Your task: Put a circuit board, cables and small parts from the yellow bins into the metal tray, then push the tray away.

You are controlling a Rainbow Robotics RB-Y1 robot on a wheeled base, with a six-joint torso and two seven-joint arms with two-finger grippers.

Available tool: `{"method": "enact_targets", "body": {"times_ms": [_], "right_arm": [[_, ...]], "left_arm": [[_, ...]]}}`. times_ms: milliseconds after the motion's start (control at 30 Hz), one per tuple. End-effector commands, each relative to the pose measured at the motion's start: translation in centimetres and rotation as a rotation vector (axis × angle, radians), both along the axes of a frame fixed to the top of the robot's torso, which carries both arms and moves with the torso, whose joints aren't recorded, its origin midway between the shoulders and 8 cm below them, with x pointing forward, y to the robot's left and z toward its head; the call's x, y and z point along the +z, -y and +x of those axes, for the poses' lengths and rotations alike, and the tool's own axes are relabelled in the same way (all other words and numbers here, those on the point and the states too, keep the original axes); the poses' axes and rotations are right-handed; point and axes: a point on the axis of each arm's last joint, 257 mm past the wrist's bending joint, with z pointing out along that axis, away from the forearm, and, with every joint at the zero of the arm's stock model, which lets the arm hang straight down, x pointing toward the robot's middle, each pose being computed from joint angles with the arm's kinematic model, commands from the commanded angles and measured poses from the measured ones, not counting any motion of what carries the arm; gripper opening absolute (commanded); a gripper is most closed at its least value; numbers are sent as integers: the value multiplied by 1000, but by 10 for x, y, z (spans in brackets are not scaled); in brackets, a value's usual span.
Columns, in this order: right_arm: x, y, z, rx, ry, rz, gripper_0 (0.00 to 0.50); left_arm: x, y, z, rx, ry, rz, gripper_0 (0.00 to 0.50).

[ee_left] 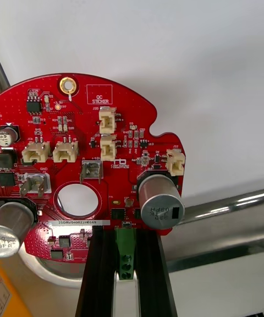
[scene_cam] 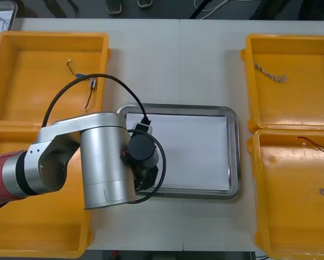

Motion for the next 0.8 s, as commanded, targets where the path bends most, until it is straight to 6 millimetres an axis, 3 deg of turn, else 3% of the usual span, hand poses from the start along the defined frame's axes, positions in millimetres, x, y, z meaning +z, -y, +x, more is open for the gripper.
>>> {"method": "enact_targets", "body": {"times_ms": [33, 533, 800], "right_arm": [[30, -14, 3, 89, 34, -51, 0], [49, -84, 17, 342, 51, -84, 0], [52, -102, 21, 426, 44, -130, 0]], "left_arm": [[4, 22, 9, 35, 28, -67, 0], [-14, 34, 5, 37, 28, -86, 0], [-18, 37, 3, 52, 22, -95, 0]]}}
